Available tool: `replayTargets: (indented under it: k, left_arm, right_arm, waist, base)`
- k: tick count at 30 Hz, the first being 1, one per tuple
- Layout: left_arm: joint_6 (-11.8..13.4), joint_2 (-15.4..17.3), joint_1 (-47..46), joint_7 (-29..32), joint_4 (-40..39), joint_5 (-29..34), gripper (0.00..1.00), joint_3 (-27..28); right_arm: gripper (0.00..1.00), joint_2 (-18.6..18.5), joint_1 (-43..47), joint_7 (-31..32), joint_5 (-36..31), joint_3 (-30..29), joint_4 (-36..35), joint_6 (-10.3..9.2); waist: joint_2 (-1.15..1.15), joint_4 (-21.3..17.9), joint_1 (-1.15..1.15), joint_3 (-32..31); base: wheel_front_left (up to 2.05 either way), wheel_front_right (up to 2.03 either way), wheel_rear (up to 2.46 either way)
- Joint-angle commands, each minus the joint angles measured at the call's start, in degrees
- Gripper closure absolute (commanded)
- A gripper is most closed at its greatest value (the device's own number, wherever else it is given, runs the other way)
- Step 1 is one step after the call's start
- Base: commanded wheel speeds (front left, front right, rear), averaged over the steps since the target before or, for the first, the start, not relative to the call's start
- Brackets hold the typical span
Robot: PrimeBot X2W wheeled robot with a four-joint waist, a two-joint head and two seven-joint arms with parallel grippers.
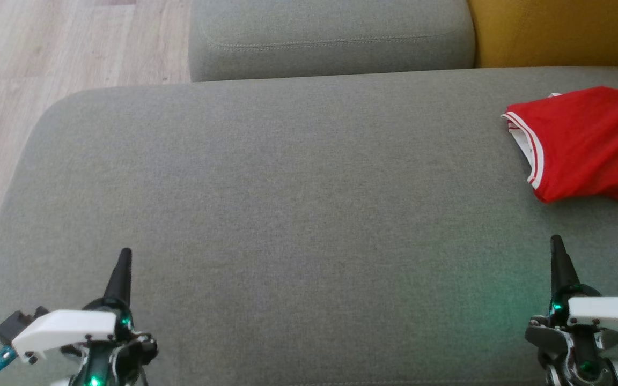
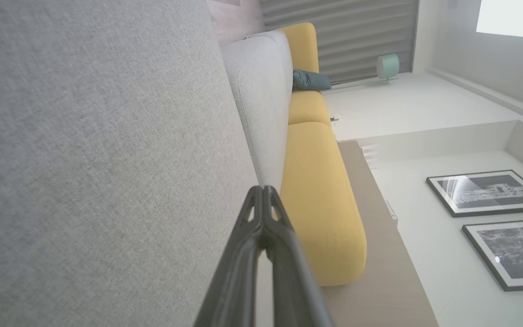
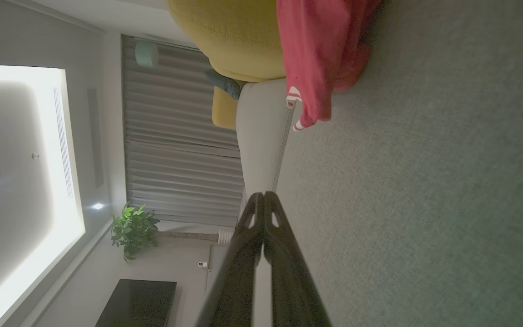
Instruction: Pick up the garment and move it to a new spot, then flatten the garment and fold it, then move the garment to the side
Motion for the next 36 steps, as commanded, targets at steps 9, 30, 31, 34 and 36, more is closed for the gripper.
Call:
replayTargets:
  k: [9,30,31,34,36]
  left_arm:
    - [-1.4,0.4,-3.9,1.8,-2.4,-6.1,1.00,3.8]
    - [-2.4,0.2,-4.4,3.6,-2.7,-11.7,1.00,5.8]
    - [-2.4,0.2,-4.4,3.6,-2.7,-11.7,1.00,5.8]
    - [-2.4,0.2,-4.4,3.6,-2.7,-11.7,1.00,5.8]
    - [-2.4,0.2,-4.4,3.6,-2.7,-11.7,1.00,5.9]
  right_arm:
    - [1.00,-1.0,-3.7,1.5,6.6,-0.1,-2.6,0.35]
    - [1.00,-0.9,-4.1,3.1,12.7,-1.2,-2.8,0.39]
    - [1.00,-0.9,-4.1,3.1,12.7,-1.2,-2.8,0.39]
    - [1.00,-0.8,-4.1,3.1,12.6,-1.2,-2.8,0.39]
    - [1.00,-0.8,-4.1,3.1,12.6,-1.3,-2.8,0.39]
  waist:
    - [0.00,0.0,0.00,0.1]
    - [0.00,0.0,0.00,0.2]
    - [0.00,0.0,0.00,0.2]
    - [0.00,0.0,0.00,0.2]
    - [0.00,0.0,0.00,0.2]
  base:
    - [0.00,0.00,0.00]
    - [0.00,0.00,0.00]
    - [0.00,0.00,0.00]
    - [0.00,0.00,0.00]
    - [0.00,0.00,0.00]
